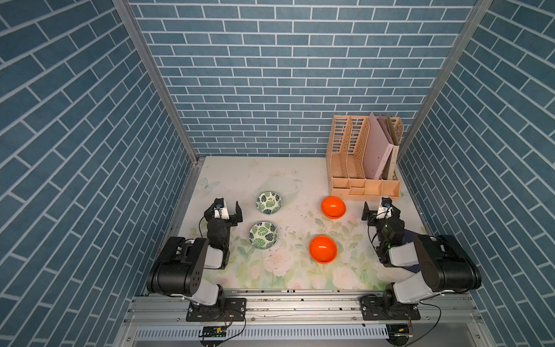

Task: Stack the bowls
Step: Pick up the bowl from the center of the board.

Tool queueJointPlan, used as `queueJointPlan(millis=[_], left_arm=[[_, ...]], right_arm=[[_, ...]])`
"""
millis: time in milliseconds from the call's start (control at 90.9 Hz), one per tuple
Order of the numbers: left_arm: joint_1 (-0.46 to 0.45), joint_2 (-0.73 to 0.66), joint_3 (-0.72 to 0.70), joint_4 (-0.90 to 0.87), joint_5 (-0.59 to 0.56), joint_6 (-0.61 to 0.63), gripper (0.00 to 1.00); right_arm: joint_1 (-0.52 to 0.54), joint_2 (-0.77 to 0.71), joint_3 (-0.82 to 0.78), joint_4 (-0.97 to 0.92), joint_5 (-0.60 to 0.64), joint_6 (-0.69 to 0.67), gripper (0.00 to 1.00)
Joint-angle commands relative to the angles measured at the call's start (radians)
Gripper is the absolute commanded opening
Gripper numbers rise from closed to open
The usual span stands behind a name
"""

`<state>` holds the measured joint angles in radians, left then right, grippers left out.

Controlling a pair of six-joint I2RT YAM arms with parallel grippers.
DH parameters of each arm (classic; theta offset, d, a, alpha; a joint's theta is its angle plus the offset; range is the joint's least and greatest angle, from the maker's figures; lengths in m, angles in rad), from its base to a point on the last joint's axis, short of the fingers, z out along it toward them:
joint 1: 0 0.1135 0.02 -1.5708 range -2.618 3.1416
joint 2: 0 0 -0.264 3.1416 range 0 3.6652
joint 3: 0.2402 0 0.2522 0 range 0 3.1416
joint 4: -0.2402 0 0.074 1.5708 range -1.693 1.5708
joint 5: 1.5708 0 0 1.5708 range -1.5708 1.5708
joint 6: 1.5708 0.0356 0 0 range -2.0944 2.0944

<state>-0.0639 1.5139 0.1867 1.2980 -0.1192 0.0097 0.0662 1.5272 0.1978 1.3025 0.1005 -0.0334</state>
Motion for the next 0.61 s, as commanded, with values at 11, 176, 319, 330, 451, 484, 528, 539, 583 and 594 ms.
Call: queueJointPlan(millis=[11,176,319,330,451,484,528,539,583,594], left_arm=[[0.005,0.003,0.014,0.012,-0.013,-0.008,1.00],[0.005,0.002,0.014,0.012,-0.011,-0.008,1.00],[0.006,0.004,0.016,0.009,-0.008,-0.010,0.99],[0.006,0.003,0.016,0.008,-0.007,-0.010,1.00],[0.007,0.003,0.016,0.009,-0.006,-0.009,1.00],[0.007,0.003,0.016,0.009,-0.006,-0.010,1.00],[0.007,0.003,0.016,0.009,-0.006,-0.010,1.00],[0.007,0.004,0.016,0.009,-0.006,-0.009,1.00],[0.007,0.003,0.016,0.008,-0.006,-0.010,1.00],[0.007,0.004,0.016,0.008,-0.005,-0.010,1.00]], right_arm=[[-0.003,0.006,0.012,0.000,-0.007,0.001,1.00],[-0.003,0.007,0.012,0.001,-0.008,0.001,1.00],[-0.003,0.007,0.014,0.000,-0.009,0.001,1.00],[-0.003,0.007,0.014,0.000,-0.009,0.001,1.00],[-0.002,0.006,0.014,-0.002,-0.010,0.001,1.00],[-0.003,0.005,0.014,-0.002,-0.011,0.001,1.00],[-0.003,0.007,0.014,-0.002,-0.010,0.001,1.00],[-0.003,0.006,0.014,-0.002,-0.010,0.001,1.00],[-0.003,0.006,0.014,-0.002,-0.011,0.001,1.00],[-0.003,0.007,0.014,-0.002,-0.010,0.001,1.00]])
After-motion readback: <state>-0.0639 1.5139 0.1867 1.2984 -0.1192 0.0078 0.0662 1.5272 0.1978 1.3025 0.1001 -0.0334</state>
